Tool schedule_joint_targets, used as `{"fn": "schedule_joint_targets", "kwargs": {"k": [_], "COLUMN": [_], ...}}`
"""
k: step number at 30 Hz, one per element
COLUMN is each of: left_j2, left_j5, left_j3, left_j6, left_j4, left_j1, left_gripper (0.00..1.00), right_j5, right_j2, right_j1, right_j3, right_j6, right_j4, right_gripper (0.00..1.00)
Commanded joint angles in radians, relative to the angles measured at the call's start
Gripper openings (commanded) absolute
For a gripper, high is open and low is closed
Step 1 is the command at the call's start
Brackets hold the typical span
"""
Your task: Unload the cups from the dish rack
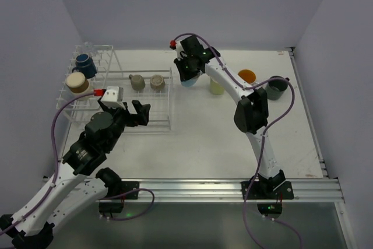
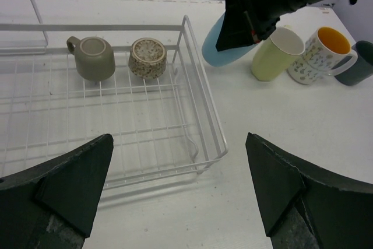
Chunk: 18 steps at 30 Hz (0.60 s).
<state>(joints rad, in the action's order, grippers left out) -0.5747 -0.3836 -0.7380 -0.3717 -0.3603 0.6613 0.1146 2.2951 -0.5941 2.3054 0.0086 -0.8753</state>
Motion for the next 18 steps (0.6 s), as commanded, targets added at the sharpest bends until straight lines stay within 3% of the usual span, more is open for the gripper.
{"fn": "schedule_joint_targets", "kwargs": {"k": [1,13,14,15,18], "left_j2": [-0.011,-0.05,-0.053,-0.056,-0.077], "left_j5": [0.055,0.184,0.183,0.181,0.186], "left_j3": [0.009,0.017,0.019,0.019,0.012], "left_j6": [0.048,0.053,0.051,0.05,0.039], "left_j4": [0.024,0.053,0.054,0.054,0.055], "left_j1": [-0.034,-0.154,-0.154,-0.154,-0.154], "left_gripper": [1.0,1.0,1.0,1.0,1.0], "right_j5": [-0.012,-0.035,-0.036,-0.041,-0.029], "right_j2": [0.039,0.09,0.086,0.078,0.017], "right_j1": [0.001,0.0,0.0,0.0,0.0], "right_j3": [0.068,-0.021,-0.027,-0.044,-0.086], "right_j6": [-0.157,-0.168,-0.168,-0.165,-0.148], "right_j4": [-0.091,-0.027,-0.021,-0.001,0.044], "right_gripper": [0.0,0.02,0.07,0.26,0.5]}}
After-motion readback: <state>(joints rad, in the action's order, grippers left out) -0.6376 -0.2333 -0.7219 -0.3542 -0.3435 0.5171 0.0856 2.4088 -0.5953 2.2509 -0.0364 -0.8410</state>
